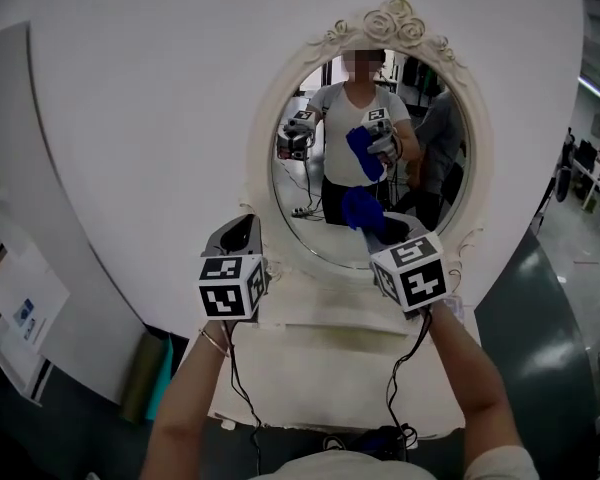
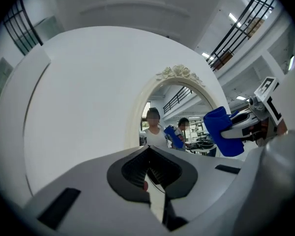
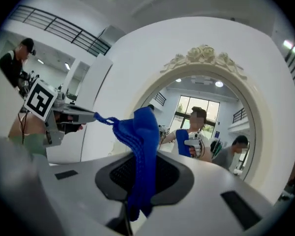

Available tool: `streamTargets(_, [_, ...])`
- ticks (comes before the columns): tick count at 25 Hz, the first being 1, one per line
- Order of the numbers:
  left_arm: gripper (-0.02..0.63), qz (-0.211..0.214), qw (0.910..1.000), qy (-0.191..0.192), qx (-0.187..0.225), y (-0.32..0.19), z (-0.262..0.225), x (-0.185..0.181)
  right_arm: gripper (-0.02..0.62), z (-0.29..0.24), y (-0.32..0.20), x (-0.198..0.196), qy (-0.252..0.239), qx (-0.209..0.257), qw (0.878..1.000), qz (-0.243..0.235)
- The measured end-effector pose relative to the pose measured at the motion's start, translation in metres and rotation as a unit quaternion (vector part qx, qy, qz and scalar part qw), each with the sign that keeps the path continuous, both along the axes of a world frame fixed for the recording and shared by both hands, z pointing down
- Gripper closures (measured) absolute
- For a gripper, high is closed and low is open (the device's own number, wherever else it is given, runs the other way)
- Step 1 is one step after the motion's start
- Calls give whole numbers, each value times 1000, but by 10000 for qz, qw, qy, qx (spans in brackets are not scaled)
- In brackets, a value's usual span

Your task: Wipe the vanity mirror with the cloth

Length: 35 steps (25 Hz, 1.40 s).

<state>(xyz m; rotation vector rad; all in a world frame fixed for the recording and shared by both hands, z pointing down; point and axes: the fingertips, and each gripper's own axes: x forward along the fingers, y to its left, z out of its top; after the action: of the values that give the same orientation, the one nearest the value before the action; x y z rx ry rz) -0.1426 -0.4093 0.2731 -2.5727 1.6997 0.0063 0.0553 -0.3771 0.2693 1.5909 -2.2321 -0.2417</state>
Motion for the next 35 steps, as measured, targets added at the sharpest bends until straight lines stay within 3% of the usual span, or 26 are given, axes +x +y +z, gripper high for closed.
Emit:
streamTargets(4, [601,-39,9989,-391,271,-24,-43,3,529,-55,-25,-9,788,417,9960,72])
streamTargets(8, [601,-45,9949,-774,653,-41,-88,14,529,-111,-50,-22,1584,851,9835,187])
streamTargets(16, [601,-118,9961,-356,797,-72,-162,15,529,-177,-102,-40,2792,1302,9484,747])
streamTargets(19, [600,-227,9959,-332,804,-80,-171,12,529,-187,-114,-41,2948,1365,9410,945])
streamTargets(24, [600,-362,9962,-363,711,-89,-162,2,529,-191,-128,-41,2925,1318,9409,1083])
streamTargets(35, [601,-485,9972,-291,489,-98,-126,-14,529,-156,-141,-66,3143,1208,9366,971])
